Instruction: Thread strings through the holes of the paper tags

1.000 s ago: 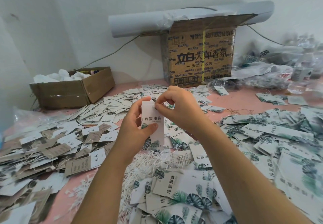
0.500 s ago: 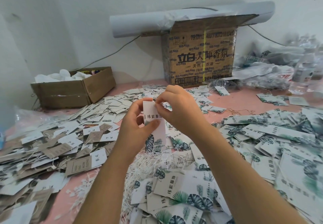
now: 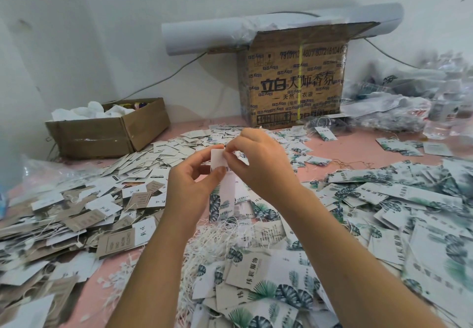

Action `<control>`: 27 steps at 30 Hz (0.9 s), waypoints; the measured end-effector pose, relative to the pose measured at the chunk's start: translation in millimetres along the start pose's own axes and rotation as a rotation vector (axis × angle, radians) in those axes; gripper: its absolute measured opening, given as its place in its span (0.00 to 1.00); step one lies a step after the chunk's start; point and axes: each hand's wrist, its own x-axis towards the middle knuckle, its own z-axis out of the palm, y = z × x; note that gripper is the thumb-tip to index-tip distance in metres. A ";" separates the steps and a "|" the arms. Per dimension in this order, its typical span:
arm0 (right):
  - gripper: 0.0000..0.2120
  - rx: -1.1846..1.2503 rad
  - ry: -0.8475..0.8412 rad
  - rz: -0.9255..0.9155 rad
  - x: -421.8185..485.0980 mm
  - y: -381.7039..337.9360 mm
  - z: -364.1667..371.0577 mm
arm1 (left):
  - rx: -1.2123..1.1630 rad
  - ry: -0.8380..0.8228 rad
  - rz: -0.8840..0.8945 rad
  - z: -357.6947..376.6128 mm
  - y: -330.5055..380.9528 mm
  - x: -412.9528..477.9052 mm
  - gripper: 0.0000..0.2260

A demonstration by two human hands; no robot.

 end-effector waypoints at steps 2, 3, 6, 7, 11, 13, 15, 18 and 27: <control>0.04 0.007 0.009 0.005 -1.0 -0.3 1.1 | -0.008 0.000 0.000 0.7 1.7 -1.3 0.14; 0.04 0.018 0.011 0.013 -1.2 0.0 1.5 | -0.030 -0.003 -0.008 1.0 3.1 -2.1 0.12; 0.04 0.129 -0.007 0.069 0.2 1.3 0.3 | -0.152 0.004 -0.064 1.7 7.5 -2.8 0.08; 0.04 0.181 -0.016 0.091 1.2 1.6 -0.6 | -0.182 0.008 -0.072 1.3 7.5 -2.2 0.08; 0.04 0.315 -0.053 0.130 2.7 -0.6 -2.4 | -0.240 0.075 -0.083 -0.6 6.0 -0.1 0.08; 0.04 0.338 -0.066 0.120 2.4 -3.1 -2.3 | -0.298 0.100 -0.106 -1.4 4.1 0.3 0.07; 0.04 0.340 -0.081 0.108 2.1 -5.0 -1.3 | -0.357 0.110 -0.130 -2.2 2.3 0.6 0.07; 0.04 0.344 -0.087 0.108 2.0 -5.8 0.1 | -0.418 0.116 -0.160 -2.2 0.7 2.0 0.07; 0.04 0.350 -0.134 0.106 1.1 -5.3 1.2 | -0.386 0.059 -0.217 -1.1 0.4 3.5 0.04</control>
